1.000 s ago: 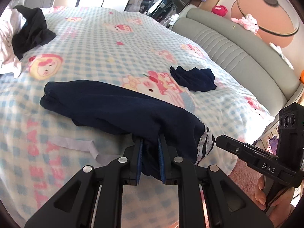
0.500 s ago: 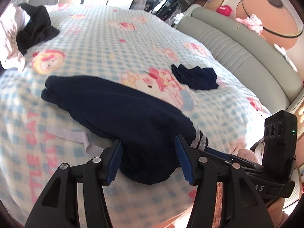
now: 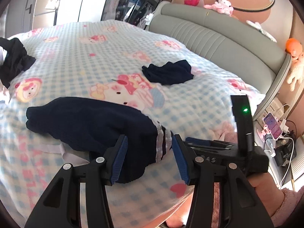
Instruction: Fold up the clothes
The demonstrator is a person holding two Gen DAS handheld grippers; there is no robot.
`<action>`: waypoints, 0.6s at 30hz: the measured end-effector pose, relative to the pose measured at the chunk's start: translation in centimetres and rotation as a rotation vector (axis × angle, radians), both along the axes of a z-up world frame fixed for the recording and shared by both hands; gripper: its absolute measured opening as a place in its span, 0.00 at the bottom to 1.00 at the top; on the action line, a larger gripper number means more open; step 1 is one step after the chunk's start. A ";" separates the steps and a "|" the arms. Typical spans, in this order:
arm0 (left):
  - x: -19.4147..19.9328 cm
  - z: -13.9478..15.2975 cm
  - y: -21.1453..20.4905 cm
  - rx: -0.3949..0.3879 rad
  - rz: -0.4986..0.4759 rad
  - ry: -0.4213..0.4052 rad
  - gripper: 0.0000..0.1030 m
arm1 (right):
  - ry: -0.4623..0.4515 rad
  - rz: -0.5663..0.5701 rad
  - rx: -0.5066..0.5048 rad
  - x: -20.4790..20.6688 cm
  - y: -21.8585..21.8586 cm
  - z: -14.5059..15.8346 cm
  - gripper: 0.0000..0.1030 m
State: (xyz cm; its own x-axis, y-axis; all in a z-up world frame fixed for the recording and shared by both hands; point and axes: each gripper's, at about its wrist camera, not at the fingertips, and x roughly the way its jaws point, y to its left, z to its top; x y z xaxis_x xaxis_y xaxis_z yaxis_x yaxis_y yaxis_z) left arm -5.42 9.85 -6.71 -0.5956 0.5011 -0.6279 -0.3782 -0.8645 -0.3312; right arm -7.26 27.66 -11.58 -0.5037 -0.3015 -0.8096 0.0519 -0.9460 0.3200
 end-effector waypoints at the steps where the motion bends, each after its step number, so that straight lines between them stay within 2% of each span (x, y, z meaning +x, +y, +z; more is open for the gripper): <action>1: -0.2 -0.3 0.1 0.023 -0.032 -0.024 0.51 | -0.003 0.018 -0.011 -0.1 -0.3 -0.2 0.58; 3: -1.0 -1.2 0.1 0.073 -0.054 -0.079 0.52 | -0.005 0.104 -0.117 -0.5 -1.2 -0.5 0.60; 4: -1.5 -1.6 -0.5 0.117 -0.034 -0.118 0.53 | -0.008 0.146 -0.168 -0.7 -1.7 -0.6 0.54; 6: -2.4 -2.5 -1.7 0.202 0.005 -0.194 0.54 | -0.011 0.203 -0.224 -0.4 -2.8 -0.6 0.54; 8: -2.6 -3.3 -3.1 0.253 0.029 -0.234 0.57 | 0.012 0.243 -0.267 0.2 -3.5 0.0 0.55; 12: -2.8 -5.5 -4.1 0.310 0.018 -0.329 0.65 | 0.031 0.304 -0.259 1.5 -5.1 0.5 0.55; 14: -3.5 -6.8 -4.2 0.340 0.013 -0.382 0.65 | 0.021 0.333 -0.278 1.9 -6.1 0.4 0.55; 15: -3.8 -7.4 -4.3 0.347 0.014 -0.402 0.58 | 0.018 0.343 -0.292 2.0 -6.5 0.4 0.55; 16: -3.7 -7.1 -4.1 0.316 0.037 -0.383 0.35 | 0.013 0.354 -0.299 2.0 -6.8 0.4 0.55; 17: -3.7 -6.8 -4.0 0.285 0.060 -0.364 0.22 | 0.009 0.363 -0.291 2.1 -7.1 0.4 0.56; 18: -3.6 -6.4 -4.0 0.261 0.081 -0.343 0.13 | 0.006 0.369 -0.285 2.2 -7.4 0.5 0.59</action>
